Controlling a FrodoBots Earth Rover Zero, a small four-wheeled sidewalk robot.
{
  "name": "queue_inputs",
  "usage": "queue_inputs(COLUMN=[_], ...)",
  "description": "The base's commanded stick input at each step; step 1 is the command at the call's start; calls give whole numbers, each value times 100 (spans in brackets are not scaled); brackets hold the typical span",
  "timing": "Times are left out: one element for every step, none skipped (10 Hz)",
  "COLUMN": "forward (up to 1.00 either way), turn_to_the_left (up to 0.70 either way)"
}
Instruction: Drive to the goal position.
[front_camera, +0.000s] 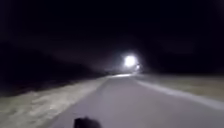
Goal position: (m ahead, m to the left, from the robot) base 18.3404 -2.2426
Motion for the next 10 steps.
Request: queue_inputs(forward=[100,100,100,100,100,100,100,100,100,100], turn_to_the_left=[4,4,4,4,5,9,12,10,8,6])
